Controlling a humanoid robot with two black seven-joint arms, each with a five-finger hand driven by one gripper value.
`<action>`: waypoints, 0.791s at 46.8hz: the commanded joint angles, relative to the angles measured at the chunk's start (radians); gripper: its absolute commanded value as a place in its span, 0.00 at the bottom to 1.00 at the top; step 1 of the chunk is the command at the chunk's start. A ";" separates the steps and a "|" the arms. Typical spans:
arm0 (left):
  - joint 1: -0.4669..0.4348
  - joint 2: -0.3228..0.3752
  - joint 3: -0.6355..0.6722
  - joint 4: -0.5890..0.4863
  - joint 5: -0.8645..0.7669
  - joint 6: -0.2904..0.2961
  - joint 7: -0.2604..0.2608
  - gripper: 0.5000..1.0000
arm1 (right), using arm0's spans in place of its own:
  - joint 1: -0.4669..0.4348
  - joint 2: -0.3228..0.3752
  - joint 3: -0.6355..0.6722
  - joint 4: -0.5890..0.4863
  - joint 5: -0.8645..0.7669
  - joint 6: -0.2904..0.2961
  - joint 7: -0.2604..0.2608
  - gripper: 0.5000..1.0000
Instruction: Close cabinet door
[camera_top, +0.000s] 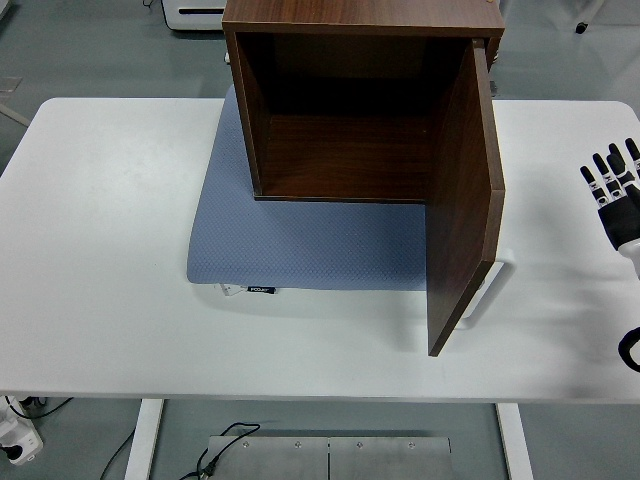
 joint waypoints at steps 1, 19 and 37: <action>0.000 0.000 0.000 0.000 0.000 0.000 0.000 1.00 | 0.000 -0.003 -0.002 0.000 0.000 0.000 -0.002 1.00; 0.000 0.000 0.000 0.000 0.000 0.000 0.000 1.00 | 0.002 -0.009 -0.006 0.000 0.000 0.001 -0.008 1.00; 0.000 0.000 0.000 0.000 0.000 0.000 0.000 1.00 | -0.041 -0.075 -0.009 0.050 0.000 0.049 -0.013 1.00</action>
